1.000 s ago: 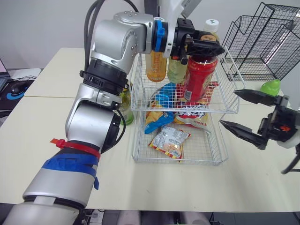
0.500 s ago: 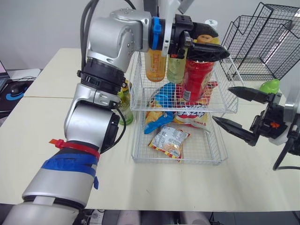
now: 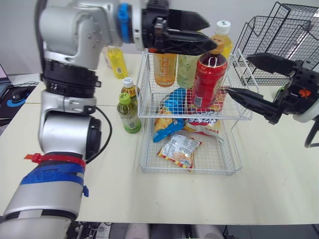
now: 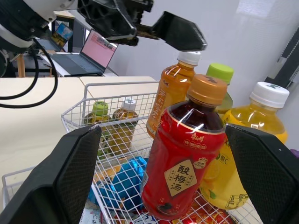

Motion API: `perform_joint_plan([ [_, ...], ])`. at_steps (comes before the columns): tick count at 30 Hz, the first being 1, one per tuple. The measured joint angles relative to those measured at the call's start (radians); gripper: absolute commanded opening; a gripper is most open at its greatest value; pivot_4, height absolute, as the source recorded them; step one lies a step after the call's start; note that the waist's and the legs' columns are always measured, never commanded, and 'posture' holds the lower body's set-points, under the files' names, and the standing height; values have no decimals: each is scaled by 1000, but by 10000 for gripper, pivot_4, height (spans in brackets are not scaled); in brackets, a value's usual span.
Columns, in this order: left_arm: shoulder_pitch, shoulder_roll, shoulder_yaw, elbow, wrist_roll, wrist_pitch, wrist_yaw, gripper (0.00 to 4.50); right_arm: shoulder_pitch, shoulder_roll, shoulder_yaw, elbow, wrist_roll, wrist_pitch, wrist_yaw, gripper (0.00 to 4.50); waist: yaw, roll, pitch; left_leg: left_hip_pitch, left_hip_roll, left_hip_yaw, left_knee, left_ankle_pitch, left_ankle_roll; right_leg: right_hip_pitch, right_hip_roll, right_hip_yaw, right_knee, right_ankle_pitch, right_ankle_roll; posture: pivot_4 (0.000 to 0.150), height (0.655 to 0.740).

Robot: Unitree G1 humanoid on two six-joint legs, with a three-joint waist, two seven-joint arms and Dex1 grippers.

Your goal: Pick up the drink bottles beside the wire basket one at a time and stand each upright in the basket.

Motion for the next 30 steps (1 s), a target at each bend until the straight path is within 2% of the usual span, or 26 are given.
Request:
perform_joint_plan([
  [8, 136, 139, 115, -132, -75, 79, 61, 44834, -23, -7, 18, 9, 18, 35, -1, 45000, 3, 0, 0, 0, 0, -1, 1, 0, 0, 0, -1, -1, 0, 0, 0, 1500, 7360],
  [13, 206, 210, 189, -194, -120, 138, 136, 44834, 15, -26, 8, 11, 15, 45, 23, 45000, 4, 0, 0, 0, 0, -1, 1, 0, 0, 0, -1, -1, 1, 0, 0, 1500, 7360],
  [19, 359, 412, 266, -228, -119, 135, 185, 44834, 103, -78, -53, -4, 18, 59, 108, 45000, -1, 0, 0, 1, 1, 0, 0, 0, 0, 0, 0, -1, 1, 0, 0, 1500, 7360],
  [22, 474, 479, 321, -230, -101, 100, 207, 44834, 123, -99, -64, -14, 18, 58, 159, 45000, -1, 0, 0, 1, 1, 0, 0, 0, 0, 1, -1, -1, 1, 0, 0, 1500, 7360],
  [27, 711, 501, 398, -241, -82, 39, 252, 44834, 128, -81, -29, -66, 24, 43, 195, 45000, 3, -2, -1, 1, 3, -1, 0, 0, 0, 1, -2, -1, 1, 0, 0, 1500, 7360],
  [30, 832, 449, 432, -321, -87, 4, 299, 44834, 142, -44, 3, -103, 15, 21, 192, 45000, 10, -3, -2, 1, 3, -1, 0, 0, 0, 2, -6, -2, 1, 0, 0, 1500, 7360],
])
